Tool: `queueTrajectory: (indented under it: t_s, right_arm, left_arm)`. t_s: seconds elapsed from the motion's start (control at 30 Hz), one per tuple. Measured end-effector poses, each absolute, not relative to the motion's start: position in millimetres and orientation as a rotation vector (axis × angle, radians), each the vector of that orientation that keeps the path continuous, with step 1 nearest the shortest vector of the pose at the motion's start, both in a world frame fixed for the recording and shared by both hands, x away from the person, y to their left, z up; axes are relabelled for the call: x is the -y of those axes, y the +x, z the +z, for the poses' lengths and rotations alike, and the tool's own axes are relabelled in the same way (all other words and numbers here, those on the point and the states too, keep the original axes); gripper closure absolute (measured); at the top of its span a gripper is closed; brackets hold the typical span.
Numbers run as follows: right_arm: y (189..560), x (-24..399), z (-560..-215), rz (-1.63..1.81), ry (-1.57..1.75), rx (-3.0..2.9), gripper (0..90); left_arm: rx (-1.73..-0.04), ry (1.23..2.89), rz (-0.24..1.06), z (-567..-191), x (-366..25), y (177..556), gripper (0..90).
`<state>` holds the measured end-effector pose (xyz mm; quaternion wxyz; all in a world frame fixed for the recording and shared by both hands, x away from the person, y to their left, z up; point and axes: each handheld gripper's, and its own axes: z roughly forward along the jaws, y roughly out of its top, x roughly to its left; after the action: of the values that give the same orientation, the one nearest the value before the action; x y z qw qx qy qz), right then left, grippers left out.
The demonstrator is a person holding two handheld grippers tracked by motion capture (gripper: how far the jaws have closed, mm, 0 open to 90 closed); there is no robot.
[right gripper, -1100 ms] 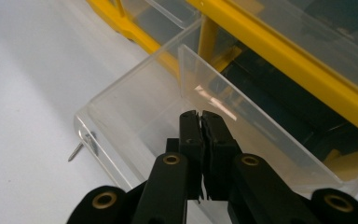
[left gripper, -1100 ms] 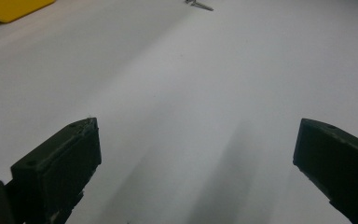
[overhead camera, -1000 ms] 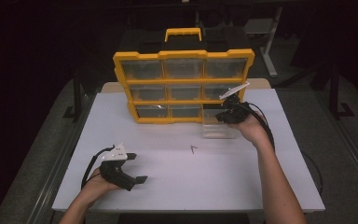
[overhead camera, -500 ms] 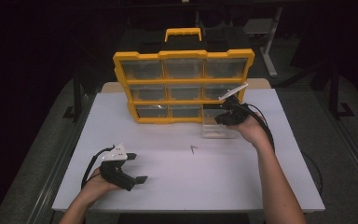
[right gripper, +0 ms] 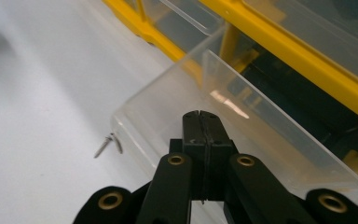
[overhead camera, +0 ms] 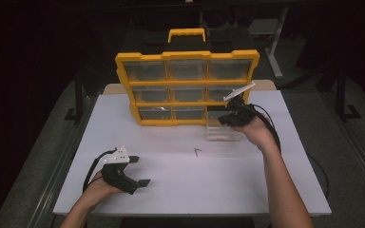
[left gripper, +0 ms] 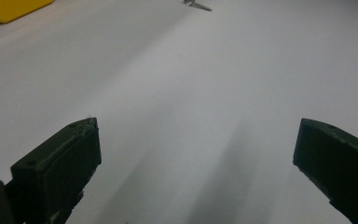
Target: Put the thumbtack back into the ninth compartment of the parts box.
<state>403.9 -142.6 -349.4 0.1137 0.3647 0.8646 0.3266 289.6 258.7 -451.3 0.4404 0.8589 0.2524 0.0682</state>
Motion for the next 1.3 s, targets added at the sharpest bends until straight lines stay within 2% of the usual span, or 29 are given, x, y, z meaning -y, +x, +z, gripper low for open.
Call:
queueTrajectory:
  t_s: [0.93,1.3]
  right_arm:
    - [385,106,-345,1.011,0.946,-2.647,88.7]
    - [381,91,-355,0.982,0.902,-2.695,84.4]
  left_arm:
    - [-0.616,2.138,0.168,-451,-258,289,0.6]
    - [-0.614,2.138,0.166,-451,-257,289,0.6]
